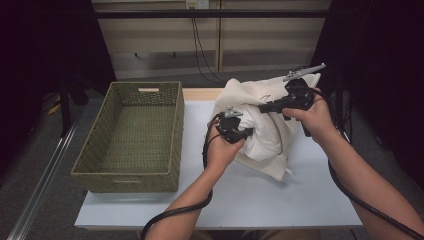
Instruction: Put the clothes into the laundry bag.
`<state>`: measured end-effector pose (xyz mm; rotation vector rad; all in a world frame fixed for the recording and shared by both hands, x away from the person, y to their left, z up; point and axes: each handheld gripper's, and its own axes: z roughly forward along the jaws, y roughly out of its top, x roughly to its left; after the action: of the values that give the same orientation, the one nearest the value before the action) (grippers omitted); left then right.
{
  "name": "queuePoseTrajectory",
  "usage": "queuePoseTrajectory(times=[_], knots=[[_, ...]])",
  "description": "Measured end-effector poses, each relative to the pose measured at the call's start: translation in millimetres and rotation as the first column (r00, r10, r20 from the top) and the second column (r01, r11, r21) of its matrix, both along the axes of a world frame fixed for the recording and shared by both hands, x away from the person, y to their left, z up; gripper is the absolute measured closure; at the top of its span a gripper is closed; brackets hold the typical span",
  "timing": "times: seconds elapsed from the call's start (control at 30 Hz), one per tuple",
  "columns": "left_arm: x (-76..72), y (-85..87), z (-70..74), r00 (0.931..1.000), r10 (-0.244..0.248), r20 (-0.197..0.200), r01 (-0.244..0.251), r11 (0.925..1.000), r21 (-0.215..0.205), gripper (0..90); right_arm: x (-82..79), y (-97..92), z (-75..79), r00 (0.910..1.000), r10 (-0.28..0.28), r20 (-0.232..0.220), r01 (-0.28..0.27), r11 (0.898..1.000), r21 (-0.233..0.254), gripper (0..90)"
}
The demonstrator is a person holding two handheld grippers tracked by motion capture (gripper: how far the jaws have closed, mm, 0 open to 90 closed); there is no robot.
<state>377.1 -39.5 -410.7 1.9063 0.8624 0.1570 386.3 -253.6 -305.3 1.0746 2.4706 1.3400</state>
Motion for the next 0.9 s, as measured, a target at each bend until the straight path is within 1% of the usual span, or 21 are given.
queuePoseTrajectory(times=[0.03,0.1,0.13,0.2,0.23,0.3,0.4,0.43,0.47,0.5,0.57,0.63,0.77,0.8,0.87,0.9], knots=[[1.2,-0.9,-2.4,0.9999,0.005,0.014,-0.005,0.9999,0.012,83.3,-0.4,0.4,0.3,1.0,-0.003,0.002,0.003,1.0,-0.005,87.5],[4.4,-4.3,-10.9,0.9994,0.032,0.014,-0.032,0.9995,0.0,83.3,-1.0,0.7,-1.1,1.0,-0.005,-0.006,0.005,1.0,-0.002,87.6],[7.3,-6.3,-17.6,0.9992,0.032,0.023,-0.033,0.9994,0.009,83.3,-1.2,0.9,-2.0,1.0,-0.005,-0.007,0.005,1.0,0.0,87.6],[10.9,-10.9,-27.6,0.9977,0.063,0.026,-0.063,0.9979,0.011,83.3,-1.9,2.8,-4.7,0.9999,0.005,-0.013,-0.005,1.0,-0.005,87.6],[12.8,-12.9,-31.3,0.997,0.067,0.038,-0.068,0.9977,0.008,83.3,-2.1,3.9,-5.1,0.9998,0.009,-0.016,-0.009,1.0,-0.006,87.7],[16.7,-15.3,-35.2,0.9959,0.079,0.045,-0.079,0.9969,-0.001,83.2,-2.2,6.3,-4.7,0.9997,0.015,-0.017,-0.015,1.0,-0.002,87.7],[20.4,-17.9,-35.4,0.9925,0.102,0.067,-0.101,0.9947,-0.014,83.1,-2.5,9.7,-2.8,0.9996,0.022,-0.015,-0.022,1.0,-0.009,87.7],[21.0,-17.7,-34.3,0.9931,0.098,0.064,-0.097,0.9951,-0.019,83.1,-2.5,10.6,-2.3,0.9995,0.029,-0.012,-0.029,1.0,-0.009,87.7],[20.9,-18.5,-31.3,0.9914,0.107,0.075,-0.105,0.994,-0.029,83.0,-2.5,11.3,-2.2,0.9996,0.027,-0.011,-0.027,1.0,-0.006,87.6],[21.1,-18.8,-30.2,0.9914,0.106,0.077,-0.103,0.994,-0.036,83.0,-2.1,12.3,-2.5,0.9994,0.033,-0.01,-0.033,0.999,-0.008,87.7],[22.0,-18.1,-28.0,0.9908,0.112,0.076,-0.11,0.9935,-0.032,83.0,-2.2,13.0,-2.8,0.9994,0.029,-0.016,-0.029,1.0,0.002,87.7],[24.8,-18.5,-28.7,0.9903,0.119,0.072,-0.116,0.9923,-0.044,82.9,-2.2,13.6,-3.4,0.9993,0.03,-0.021,-0.03,0.999,0.01,87.7],[29.2,-21.4,-31.0,0.9868,0.141,0.079,-0.138,0.9894,-0.043,82.5,-2.6,14.7,-4.5,0.9989,0.045,-0.016,-0.044,0.999,0.017,87.7],[30.3,-22.2,-31.7,0.9867,0.142,0.078,-0.138,0.9888,-0.055,82.5,-2.7,14.5,-4.2,0.9989,0.043,-0.016,-0.043,0.999,0.02,87.8],[31.9,-24.4,-32.4,0.9848,0.153,0.081,-0.148,0.9868,-0.065,82.4,-3.0,13.4,-3.2,0.9988,0.045,-0.019,-0.045,0.999,0.027,87.8],[33.1,-24.9,-32.8,0.9847,0.152,0.086,-0.146,0.9867,-0.073,82.2,-3.4,12.9,-2.3,0.999,0.042,-0.018,-0.042,0.999,0.026,87.7]])
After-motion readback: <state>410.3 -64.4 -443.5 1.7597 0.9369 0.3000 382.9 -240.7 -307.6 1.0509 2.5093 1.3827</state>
